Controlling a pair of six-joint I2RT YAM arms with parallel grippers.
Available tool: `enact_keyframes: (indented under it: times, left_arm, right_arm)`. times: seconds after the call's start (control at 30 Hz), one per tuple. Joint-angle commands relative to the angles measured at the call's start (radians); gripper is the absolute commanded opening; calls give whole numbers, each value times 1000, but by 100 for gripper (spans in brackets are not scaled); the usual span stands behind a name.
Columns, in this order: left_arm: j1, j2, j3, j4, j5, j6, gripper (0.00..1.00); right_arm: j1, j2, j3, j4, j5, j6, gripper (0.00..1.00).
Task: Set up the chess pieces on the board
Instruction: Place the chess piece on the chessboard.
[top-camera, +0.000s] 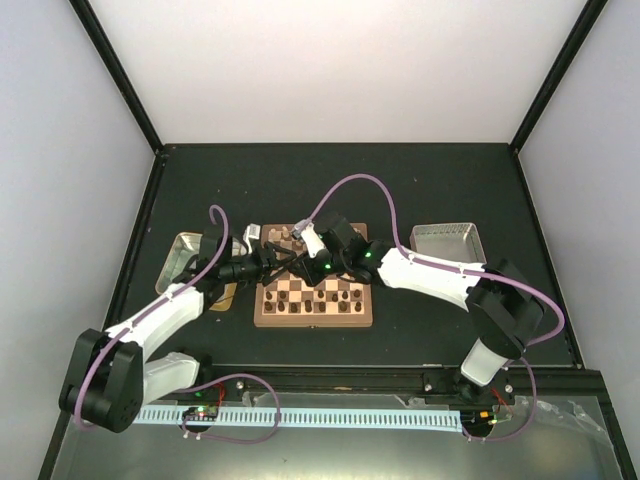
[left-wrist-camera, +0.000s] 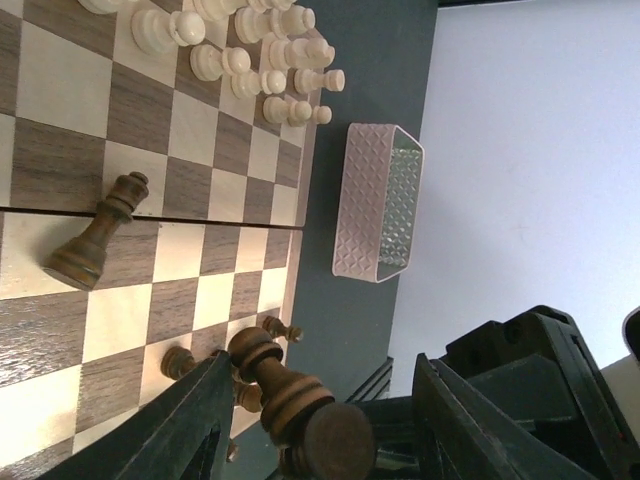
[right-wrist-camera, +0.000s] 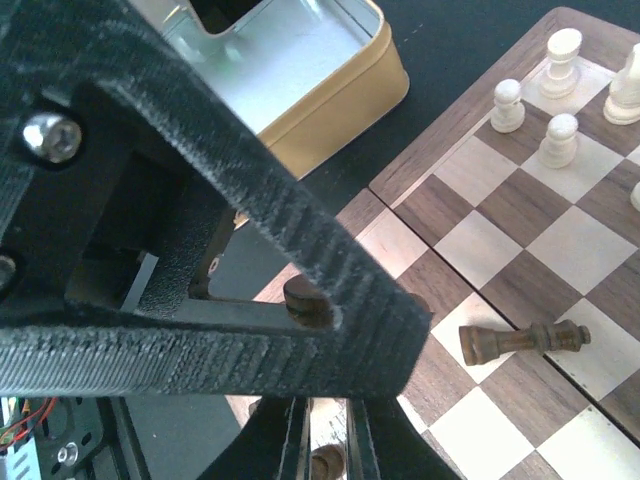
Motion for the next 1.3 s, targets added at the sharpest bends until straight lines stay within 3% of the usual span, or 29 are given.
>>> enact_keyframes:
  times: [0.0,0.17,0.37,0.57,1.03,1.27]
  left_arm:
    - [4,8,-2,61,44,-42,51]
    - [6,4,-7,92,59,-80,54]
    - [6,6,-13,123,92,-111,51]
    - [6,18,-15,107,82,-86,42]
    - [6,43,2,64,57,4,8]
    - [6,49,35,16,49,73,3]
  right_arm:
    - [-4,-35,-11,27,-47,-28,1]
    - [-4,-42,-20,27,-63,-36,1]
    - [-4,-56,-33,33,-92,-50,1]
    - [-4,-53,-35,32,-81,-49,1]
    - [-4,-64,-36,-25,-60,-99,1]
    - [-4,-105,-44,-95,-35,-222,1]
